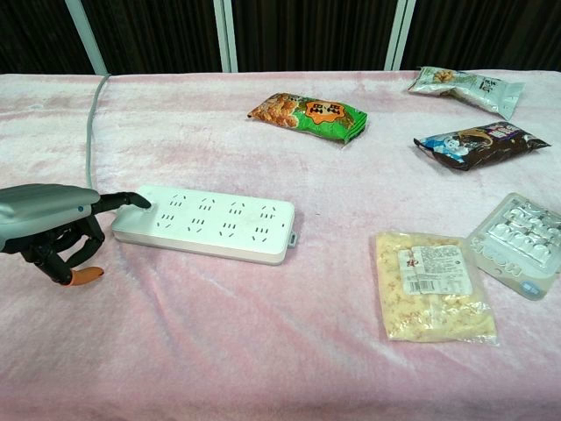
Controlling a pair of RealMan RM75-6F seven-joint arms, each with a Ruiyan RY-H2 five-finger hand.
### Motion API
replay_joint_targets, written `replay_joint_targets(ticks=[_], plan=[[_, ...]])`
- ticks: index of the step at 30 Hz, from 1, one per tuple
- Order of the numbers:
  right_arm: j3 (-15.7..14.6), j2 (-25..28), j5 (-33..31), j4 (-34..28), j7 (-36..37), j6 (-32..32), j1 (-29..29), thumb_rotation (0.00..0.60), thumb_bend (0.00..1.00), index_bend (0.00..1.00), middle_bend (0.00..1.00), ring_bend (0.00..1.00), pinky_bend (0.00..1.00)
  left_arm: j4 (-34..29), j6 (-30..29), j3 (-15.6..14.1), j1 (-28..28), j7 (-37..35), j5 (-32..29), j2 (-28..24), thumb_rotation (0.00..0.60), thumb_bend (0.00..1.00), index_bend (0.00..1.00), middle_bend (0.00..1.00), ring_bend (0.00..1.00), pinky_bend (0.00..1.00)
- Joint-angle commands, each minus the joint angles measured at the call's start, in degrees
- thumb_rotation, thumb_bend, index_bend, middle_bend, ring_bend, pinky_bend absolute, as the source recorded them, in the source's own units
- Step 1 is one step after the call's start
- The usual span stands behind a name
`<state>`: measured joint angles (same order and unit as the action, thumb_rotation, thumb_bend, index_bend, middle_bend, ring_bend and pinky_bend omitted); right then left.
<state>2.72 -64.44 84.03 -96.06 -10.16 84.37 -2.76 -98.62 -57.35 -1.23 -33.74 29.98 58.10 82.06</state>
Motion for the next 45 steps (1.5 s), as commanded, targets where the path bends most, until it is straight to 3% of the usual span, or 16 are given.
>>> replay_joint_targets(ticks=[1, 38, 45], plan=[[0.0, 0.0, 0.0, 0.0, 0.0, 0.0, 0.0, 0.6, 0.21, 0.11, 0.07, 0.13, 0.06, 0.0, 0.0, -0.1, 0.0, 0.0, 0.1, 0.0, 0.6, 0.38, 0.07, 0.75, 0.8, 0.85], [0.1, 0.1, -0.6, -0.4, -0.2, 0.0, 0.2, 0.6, 0.21, 0.12, 0.07, 0.13, 0.06, 0.8, 0.6, -0.2, -0.3, -0.3, -0.1, 0.4, 0.6, 0.38, 0.08, 0.75, 0.8, 0.85], [0.1, 0.1, -0.8, -0.6, 0.0, -0.2, 0.2, 0.6, 0.21, 0.12, 0.07, 0.13, 0.06, 1.1, 1.6, -0.8, -0.7, -0.1, 0.1, 0.2, 0.6, 0.38, 0.15, 0.75, 0.8, 0.85]])
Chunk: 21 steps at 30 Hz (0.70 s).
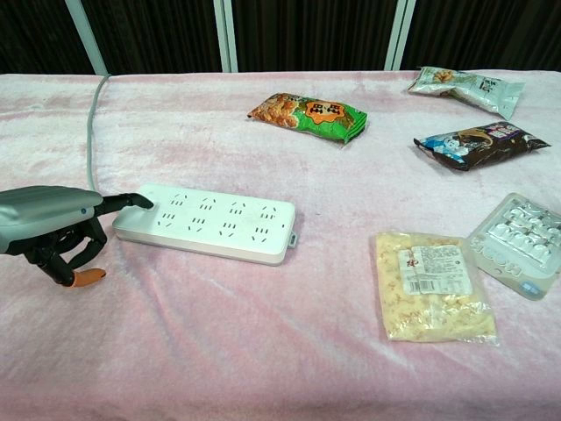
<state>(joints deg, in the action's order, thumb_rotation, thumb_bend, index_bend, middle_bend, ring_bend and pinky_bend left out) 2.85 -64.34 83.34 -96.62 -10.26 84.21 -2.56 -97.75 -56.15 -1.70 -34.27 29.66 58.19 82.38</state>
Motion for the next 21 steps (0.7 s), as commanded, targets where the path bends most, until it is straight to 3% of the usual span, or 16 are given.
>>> replay_joint_targets(ticks=[1, 9, 13, 21], plan=[[0.0, 0.0, -0.1, -0.2, 0.2, 0.1, 0.1, 0.6, 0.21, 0.12, 0.07, 0.13, 0.06, 0.3, 0.6, -0.4, -0.2, 0.3, -0.1, -0.1, 0.6, 0.38, 0.17, 0.75, 0.8, 0.85], [0.0, 0.0, -0.3, -0.3, 0.3, 0.0, 0.2, 0.6, 0.21, 0.12, 0.07, 0.13, 0.06, 0.3, 0.8, -0.6, -0.6, 1.4, -1.1, -0.2, 0.6, 0.38, 0.21, 0.75, 0.8, 0.85], [-0.1, 0.0, -0.2, -0.3, 0.1, -0.1, 0.1, 0.6, 0.21, 0.12, 0.07, 0.13, 0.06, -0.6, -1.2, -0.3, 0.0, 1.3, 0.1, -0.2, 0.6, 0.38, 0.1, 0.75, 0.8, 0.85], [0.0, 0.1, -0.7, -0.6, 0.2, -0.5, 0.1, 0.6, 0.21, 0.12, 0.07, 0.13, 0.06, -2.2, -12.6, 1.7, 3.5, -3.1, 11.3, 0.4, 0.6, 0.37, 0.08, 0.71, 0.76, 0.84]])
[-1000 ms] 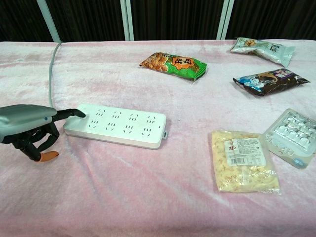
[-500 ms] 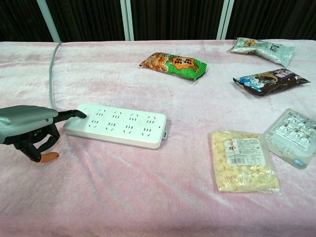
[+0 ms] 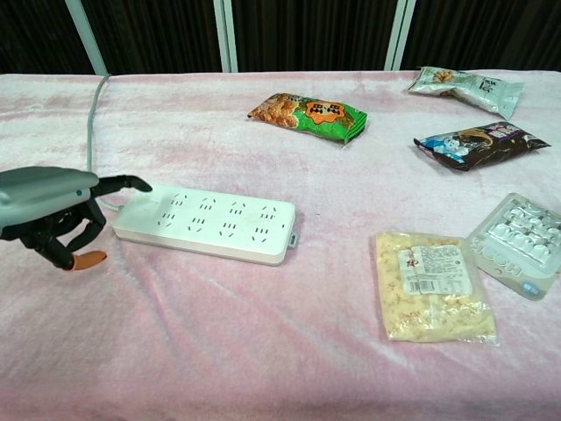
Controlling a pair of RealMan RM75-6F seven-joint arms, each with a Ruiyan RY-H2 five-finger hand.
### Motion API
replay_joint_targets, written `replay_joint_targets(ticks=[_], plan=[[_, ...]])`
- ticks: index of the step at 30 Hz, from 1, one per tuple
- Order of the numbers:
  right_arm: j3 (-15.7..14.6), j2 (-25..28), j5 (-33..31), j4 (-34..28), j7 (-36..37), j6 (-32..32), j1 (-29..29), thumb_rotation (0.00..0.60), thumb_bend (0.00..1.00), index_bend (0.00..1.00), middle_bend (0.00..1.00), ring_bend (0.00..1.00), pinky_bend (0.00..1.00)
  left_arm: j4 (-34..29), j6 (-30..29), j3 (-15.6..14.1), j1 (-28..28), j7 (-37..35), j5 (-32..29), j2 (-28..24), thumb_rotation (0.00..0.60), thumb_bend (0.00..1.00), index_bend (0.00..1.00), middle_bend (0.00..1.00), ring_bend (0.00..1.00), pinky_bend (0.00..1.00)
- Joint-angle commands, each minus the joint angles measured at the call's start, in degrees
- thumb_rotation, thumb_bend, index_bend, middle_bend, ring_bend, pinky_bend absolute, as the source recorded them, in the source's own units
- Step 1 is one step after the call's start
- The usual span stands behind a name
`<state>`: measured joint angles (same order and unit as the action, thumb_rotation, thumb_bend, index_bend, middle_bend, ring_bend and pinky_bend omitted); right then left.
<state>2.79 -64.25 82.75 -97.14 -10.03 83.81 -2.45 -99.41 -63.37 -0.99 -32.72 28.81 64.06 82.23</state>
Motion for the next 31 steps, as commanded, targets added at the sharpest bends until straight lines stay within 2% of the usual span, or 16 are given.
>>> replay_joint_targets(ticks=[1, 2, 3, 5, 7, 10, 13, 15, 18, 23, 31], plan=[[0.1, 0.1, -0.3, -0.1, 0.0, -0.2, 0.0, 0.6, 0.21, 0.12, 0.07, 0.13, 0.06, -0.2, -7.5, 0.9, 2.7, -3.3, 8.0, 0.8, 0.6, 0.35, 0.08, 0.67, 0.72, 0.81], [0.1, 0.1, -0.4, -0.2, 0.1, -0.2, 0.0, 0.6, 0.21, 0.12, 0.07, 0.13, 0.06, 0.0, -8.7, 0.7, 3.2, -4.0, 9.5, 0.9, 0.6, 0.33, 0.08, 0.64, 0.68, 0.78], [0.1, 0.2, -0.6, -0.3, 0.1, -0.3, 0.0, 0.6, 0.21, 0.12, 0.07, 0.13, 0.06, 0.0, -10.6, 0.3, 4.1, -5.0, 11.6, 0.8, 0.6, 0.29, 0.08, 0.58, 0.59, 0.71], [0.2, 0.2, -0.7, -0.4, 0.1, -0.3, 0.0, 0.6, 0.21, 0.12, 0.07, 0.13, 0.06, -1.3, -13.3, -0.9, 5.9, -5.7, 14.3, -0.6, 0.6, 0.2, 0.08, 0.41, 0.36, 0.49], [0.2, 0.3, -0.7, -0.4, 0.1, -0.3, 0.0, 0.6, 0.21, 0.12, 0.07, 0.13, 0.06, -3.3, -14.9, -2.0, 7.1, -5.5, 16.1, -2.7, 0.6, 0.13, 0.08, 0.29, 0.19, 0.31], [0.2, 0.3, -0.7, -0.4, 0.1, -0.2, 0.1, 0.6, 0.21, 0.12, 0.07, 0.13, 0.06, -7.3, -18.5, -4.2, 9.6, -4.9, 19.6, -8.1, 0.6, 0.08, 0.08, 0.13, 0.03, 0.14], [0.2, 0.3, -0.7, -0.5, 0.2, -0.1, 0.1, 0.6, 0.21, 0.12, 0.07, 0.13, 0.06, -10.4, -22.1, -6.1, 12.6, -6.8, 21.4, -13.8, 0.6, 0.05, 0.08, 0.05, 0.0, 0.06], [0.2, 0.4, -0.7, -0.5, 0.2, -0.1, 0.1, 0.6, 0.21, 0.12, 0.07, 0.13, 0.06, -12.3, -23.9, -7.3, 14.7, -9.5, 21.0, -18.3, 0.6, 0.05, 0.07, 0.05, 0.0, 0.04], [0.2, 0.4, -0.5, -0.5, 0.1, -0.1, 0.1, 0.6, 0.21, 0.12, 0.07, 0.13, 0.06, -11.5, -25.8, -7.4, 16.9, -13.4, 20.0, -21.9, 0.6, 0.05, 0.07, 0.05, 0.0, 0.03], [0.1, 0.3, -0.3, -0.5, -0.1, 0.1, 0.1, 0.6, 0.21, 0.12, 0.07, 0.13, 0.06, -6.4, -24.0, -6.7, 18.6, -20.8, 16.9, -23.2, 0.6, 0.05, 0.07, 0.04, 0.0, 0.02], [0.1, 0.3, -0.1, -0.3, 0.1, 0.1, 0.1, 0.6, 0.21, 0.12, 0.07, 0.13, 0.06, -2.0, -23.7, -5.0, 19.7, -26.5, 17.3, -23.0, 0.6, 0.05, 0.08, 0.05, 0.0, 0.01]])
